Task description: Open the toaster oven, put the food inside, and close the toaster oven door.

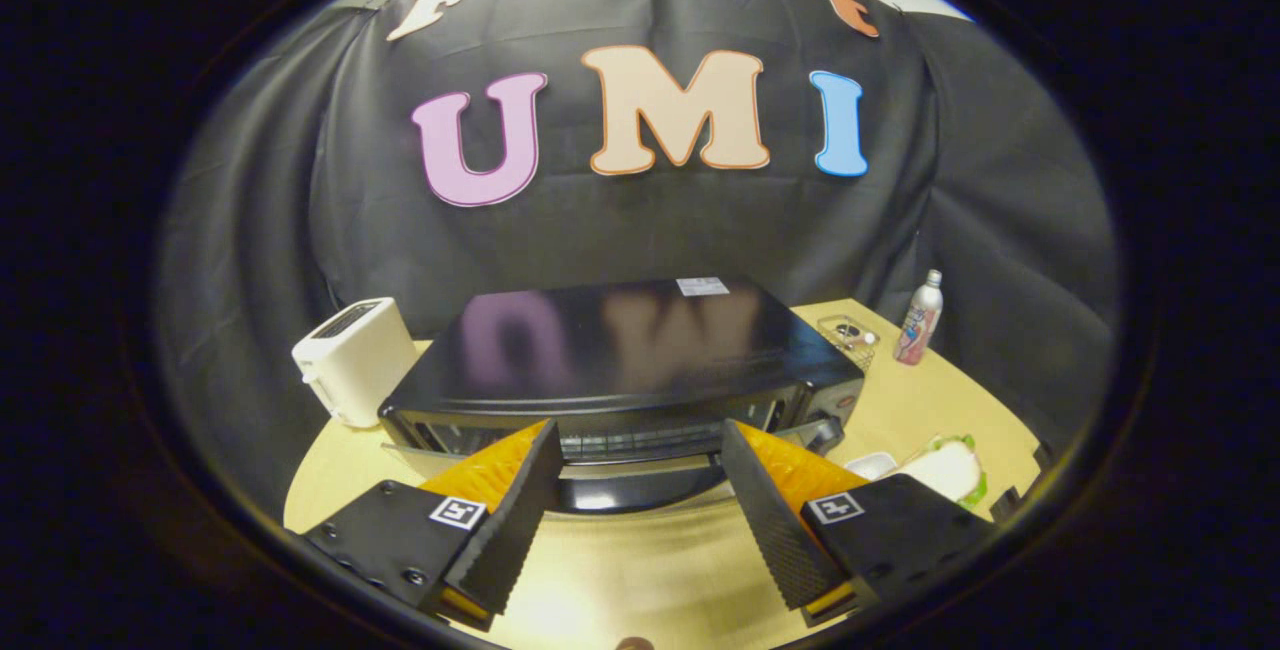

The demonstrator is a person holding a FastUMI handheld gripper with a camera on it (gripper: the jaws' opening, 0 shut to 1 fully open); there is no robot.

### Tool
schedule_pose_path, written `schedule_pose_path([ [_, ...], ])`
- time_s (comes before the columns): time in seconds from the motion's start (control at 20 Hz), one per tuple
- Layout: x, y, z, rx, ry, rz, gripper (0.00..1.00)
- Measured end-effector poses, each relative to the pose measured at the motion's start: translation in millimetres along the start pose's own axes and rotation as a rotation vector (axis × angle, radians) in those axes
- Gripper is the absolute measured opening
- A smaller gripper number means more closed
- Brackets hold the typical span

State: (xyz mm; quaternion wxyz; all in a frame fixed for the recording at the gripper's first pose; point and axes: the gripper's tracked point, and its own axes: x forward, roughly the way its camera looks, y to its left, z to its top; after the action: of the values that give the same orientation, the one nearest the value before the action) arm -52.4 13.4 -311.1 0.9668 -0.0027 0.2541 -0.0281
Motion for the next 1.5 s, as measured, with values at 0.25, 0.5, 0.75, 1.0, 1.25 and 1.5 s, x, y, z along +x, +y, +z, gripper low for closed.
schedule_pose_path([
  [0.25, -27, -8, -32, -0.02, 0.079, -0.016, 1.0],
  [0.5, -43, -18, -69, -0.044, 0.171, -0.045, 1.0],
  [0.75, -46, -23, -111, -0.145, 0.284, -0.067, 1.0],
  [1.0, -28, -23, -156, -0.088, 0.366, -0.05, 1.0],
  [1.25, -23, -28, -178, -0.098, 0.402, -0.052, 0.99],
  [1.5, -30, -50, -157, -0.085, 0.351, -0.097, 1.0],
])
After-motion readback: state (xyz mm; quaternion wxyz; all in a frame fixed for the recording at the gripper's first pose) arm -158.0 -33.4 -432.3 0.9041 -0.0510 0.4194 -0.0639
